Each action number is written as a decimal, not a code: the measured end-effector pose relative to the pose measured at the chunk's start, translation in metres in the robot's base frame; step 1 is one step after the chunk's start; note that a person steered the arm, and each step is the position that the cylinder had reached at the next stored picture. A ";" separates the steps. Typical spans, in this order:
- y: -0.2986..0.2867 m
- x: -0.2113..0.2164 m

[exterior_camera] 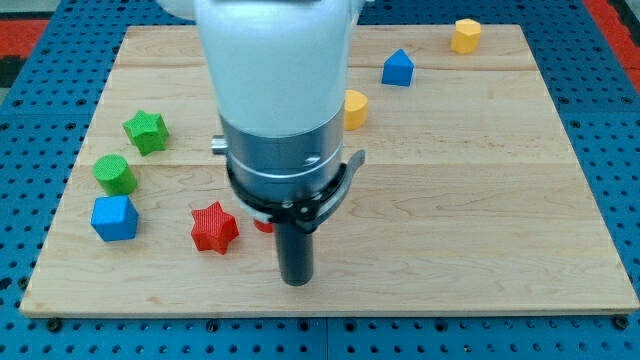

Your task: Move the red circle diagonally in between the yellow heart and red star

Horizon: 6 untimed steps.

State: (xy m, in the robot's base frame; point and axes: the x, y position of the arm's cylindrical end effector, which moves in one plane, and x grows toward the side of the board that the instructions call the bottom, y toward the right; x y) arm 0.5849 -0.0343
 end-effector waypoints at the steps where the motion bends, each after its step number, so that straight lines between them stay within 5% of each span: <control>1: -0.005 -0.043; 3: -0.058 -0.047; 6: -0.051 -0.090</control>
